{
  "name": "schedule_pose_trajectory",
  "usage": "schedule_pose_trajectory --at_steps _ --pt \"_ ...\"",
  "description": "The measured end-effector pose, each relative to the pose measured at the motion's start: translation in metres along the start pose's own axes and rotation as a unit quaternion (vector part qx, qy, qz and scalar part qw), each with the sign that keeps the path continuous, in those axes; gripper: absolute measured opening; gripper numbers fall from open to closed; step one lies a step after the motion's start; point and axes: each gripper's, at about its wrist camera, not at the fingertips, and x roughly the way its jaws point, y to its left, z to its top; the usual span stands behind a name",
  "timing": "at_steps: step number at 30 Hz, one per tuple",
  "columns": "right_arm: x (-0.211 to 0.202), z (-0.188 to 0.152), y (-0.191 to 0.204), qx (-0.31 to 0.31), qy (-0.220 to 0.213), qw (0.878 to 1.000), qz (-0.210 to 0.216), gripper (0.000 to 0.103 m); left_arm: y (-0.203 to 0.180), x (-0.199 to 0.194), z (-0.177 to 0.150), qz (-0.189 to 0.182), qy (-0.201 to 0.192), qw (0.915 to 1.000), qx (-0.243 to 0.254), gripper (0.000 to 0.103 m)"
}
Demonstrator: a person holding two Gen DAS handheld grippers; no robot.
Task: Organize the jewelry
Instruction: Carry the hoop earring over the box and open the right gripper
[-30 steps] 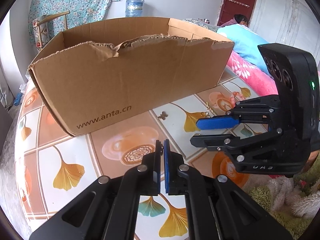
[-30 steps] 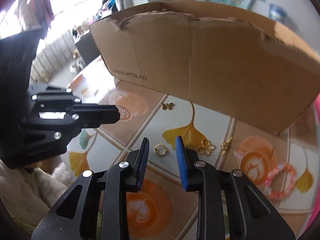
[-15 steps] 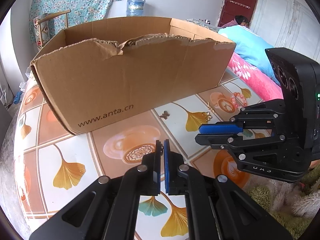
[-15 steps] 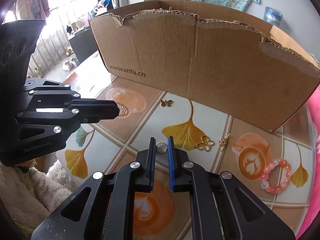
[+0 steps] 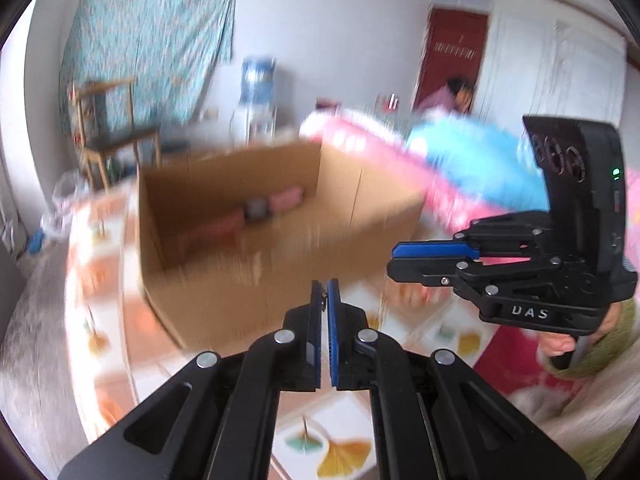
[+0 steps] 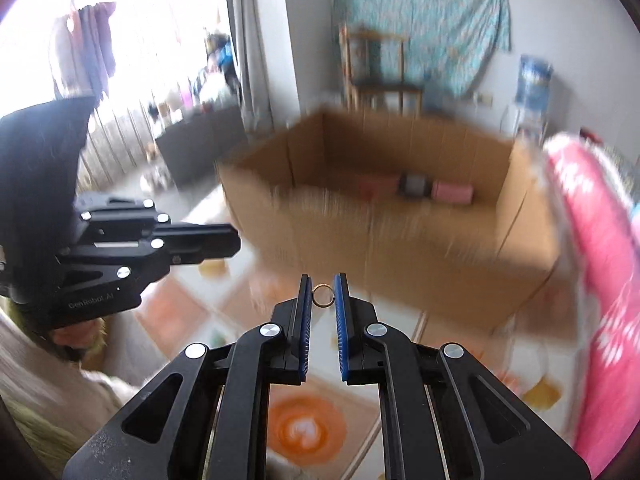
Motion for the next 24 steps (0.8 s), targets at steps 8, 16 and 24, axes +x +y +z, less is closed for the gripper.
schedule_pose_trajectory --at_steps 8,16,24 --pt "0.049 0.047 -0.048 0.019 0.002 1.0 -0.019 0.01 0.039 0.063 0.068 -0.017 0.02 0.9978 -0.061 0.003" --pt "0.113 0.051 -0.114 0.086 0.094 0.991 -0.043 0.011 0.071 0.164 0.086 -0.047 0.135 0.976 -0.164 0.003" --pt "0.087 0.056 -0.125 0.119 0.053 0.991 -0.034 0.026 0.086 0.175 0.083 -0.071 0.148 0.9643 -0.208 0.024"
